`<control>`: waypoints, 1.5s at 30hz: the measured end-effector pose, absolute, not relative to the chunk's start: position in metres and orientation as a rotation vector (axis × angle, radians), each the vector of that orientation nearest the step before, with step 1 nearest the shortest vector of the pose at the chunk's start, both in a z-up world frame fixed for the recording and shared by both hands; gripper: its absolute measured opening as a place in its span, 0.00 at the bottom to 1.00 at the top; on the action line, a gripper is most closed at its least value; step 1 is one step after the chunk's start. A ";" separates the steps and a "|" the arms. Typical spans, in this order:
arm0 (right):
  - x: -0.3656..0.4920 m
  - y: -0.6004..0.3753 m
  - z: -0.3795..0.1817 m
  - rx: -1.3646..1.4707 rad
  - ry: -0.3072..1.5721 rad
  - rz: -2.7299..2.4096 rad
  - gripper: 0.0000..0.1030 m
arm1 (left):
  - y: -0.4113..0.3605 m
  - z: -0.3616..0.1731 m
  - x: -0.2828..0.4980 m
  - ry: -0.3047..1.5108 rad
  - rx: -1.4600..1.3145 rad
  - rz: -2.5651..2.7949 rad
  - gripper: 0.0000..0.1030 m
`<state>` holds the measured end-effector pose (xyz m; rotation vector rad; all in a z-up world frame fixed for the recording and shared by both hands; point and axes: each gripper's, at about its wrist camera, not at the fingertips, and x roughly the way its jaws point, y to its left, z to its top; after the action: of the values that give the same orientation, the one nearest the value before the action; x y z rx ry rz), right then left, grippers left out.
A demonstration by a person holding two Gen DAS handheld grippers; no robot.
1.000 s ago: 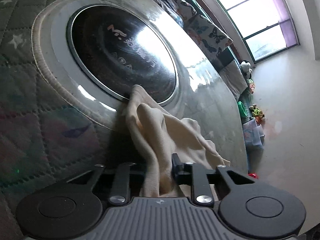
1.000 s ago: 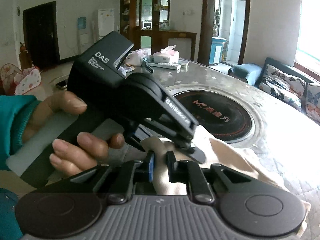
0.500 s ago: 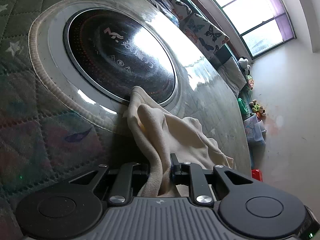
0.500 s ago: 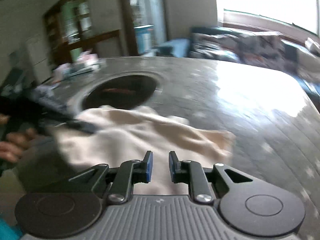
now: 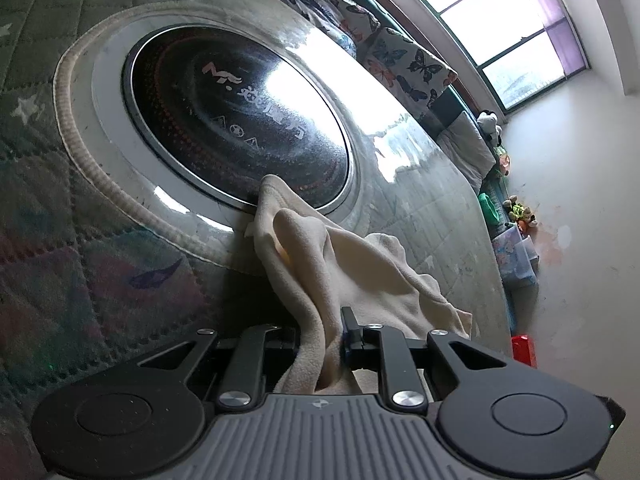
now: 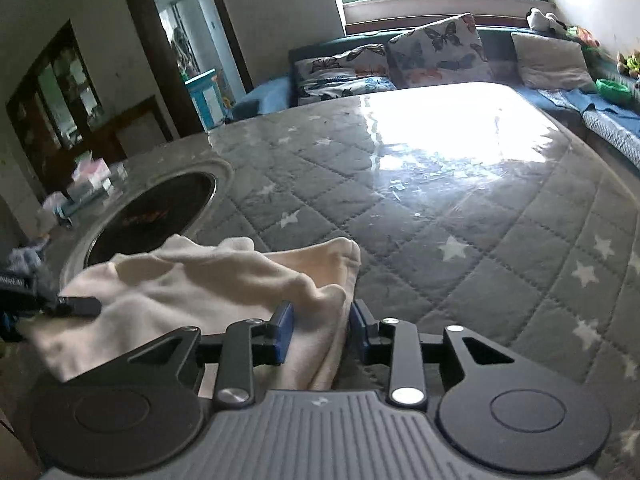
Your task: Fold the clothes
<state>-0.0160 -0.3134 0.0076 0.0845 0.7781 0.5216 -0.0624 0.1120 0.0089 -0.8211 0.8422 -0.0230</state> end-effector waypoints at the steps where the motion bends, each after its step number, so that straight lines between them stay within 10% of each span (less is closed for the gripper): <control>1: -0.017 -0.313 0.008 0.085 0.774 0.524 0.30 | 0.112 0.009 -0.062 0.842 -0.813 -0.023 0.19; 6: -0.017 -0.312 0.010 0.121 0.782 0.543 0.10 | 0.105 0.014 -0.061 0.847 -0.746 -0.016 0.18; 45: 0.025 -0.481 0.057 0.163 0.568 0.114 0.09 | -0.129 0.037 0.090 0.931 -0.347 -0.350 0.15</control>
<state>0.0250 -0.4810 0.0572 0.1632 0.5684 0.1138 0.0897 -0.1290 0.0373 -0.3466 0.9313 -0.3504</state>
